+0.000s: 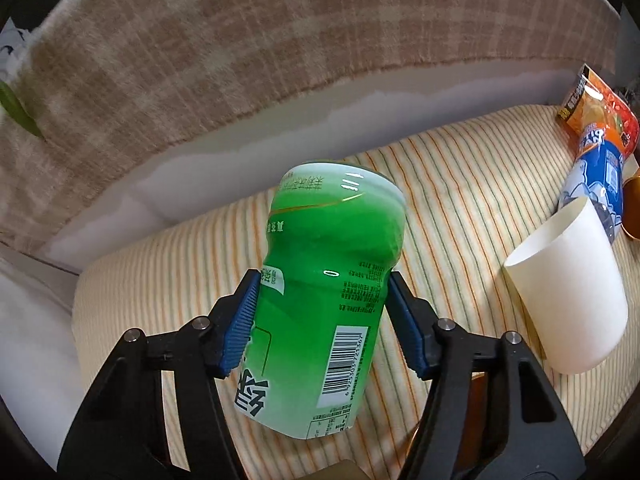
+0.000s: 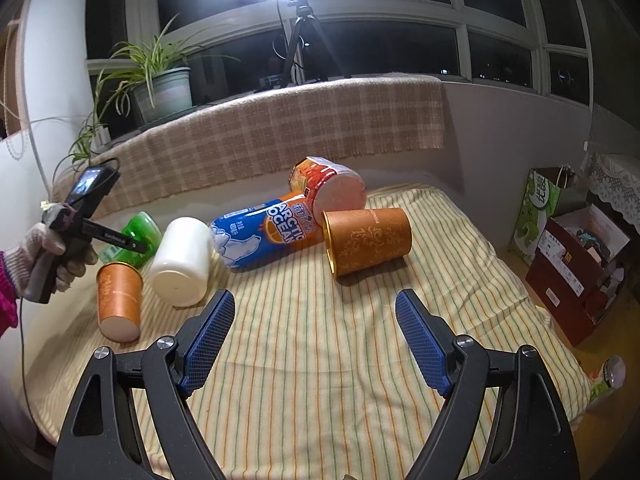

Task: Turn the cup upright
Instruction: 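Lift the green bottle with the left tool toward the right tool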

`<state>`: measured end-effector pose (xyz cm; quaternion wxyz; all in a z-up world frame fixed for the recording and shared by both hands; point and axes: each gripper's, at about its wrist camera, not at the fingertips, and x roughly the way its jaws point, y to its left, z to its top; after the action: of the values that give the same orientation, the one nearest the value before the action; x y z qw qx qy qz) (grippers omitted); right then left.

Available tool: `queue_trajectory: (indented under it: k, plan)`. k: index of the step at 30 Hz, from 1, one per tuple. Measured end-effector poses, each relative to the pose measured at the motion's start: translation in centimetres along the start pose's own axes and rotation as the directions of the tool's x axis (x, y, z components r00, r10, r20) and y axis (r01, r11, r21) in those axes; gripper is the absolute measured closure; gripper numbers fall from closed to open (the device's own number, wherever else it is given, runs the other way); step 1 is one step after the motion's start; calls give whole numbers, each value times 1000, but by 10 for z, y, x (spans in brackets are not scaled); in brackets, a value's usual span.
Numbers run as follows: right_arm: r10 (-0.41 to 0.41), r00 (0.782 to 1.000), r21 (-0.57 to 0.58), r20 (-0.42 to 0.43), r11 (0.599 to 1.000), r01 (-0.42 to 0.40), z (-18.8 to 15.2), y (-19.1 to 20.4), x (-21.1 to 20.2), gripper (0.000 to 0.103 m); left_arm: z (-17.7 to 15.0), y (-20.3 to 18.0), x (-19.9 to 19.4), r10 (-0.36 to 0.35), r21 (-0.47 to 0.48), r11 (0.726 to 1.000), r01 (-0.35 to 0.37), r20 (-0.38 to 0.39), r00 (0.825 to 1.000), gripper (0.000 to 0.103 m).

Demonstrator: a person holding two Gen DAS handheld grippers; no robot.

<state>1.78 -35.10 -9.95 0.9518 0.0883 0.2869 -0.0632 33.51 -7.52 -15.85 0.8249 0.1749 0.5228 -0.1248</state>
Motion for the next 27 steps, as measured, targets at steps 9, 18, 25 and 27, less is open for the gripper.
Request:
queue_trajectory:
  k: [9,18,25,27]
  plan:
    - [-2,1000,3,19,1000,2,1,-1,-9,20,-16,-13,-70,6,52,999,-12,118,993,39]
    - [-1,999,6,43,1000,1,-1,-7,-27,20,-47,-95,-151,-104,249,967,47,221,970,39]
    - [-8,999,-1,49,1000,8,-5,-17,-44,20,-83,-157,-165,-199,367,923,116,198,960,39]
    - [-16,999,2,51,1000,16,-6,-22,-49,20,-91,-172,-161,-224,395,908,138,179,958,39]
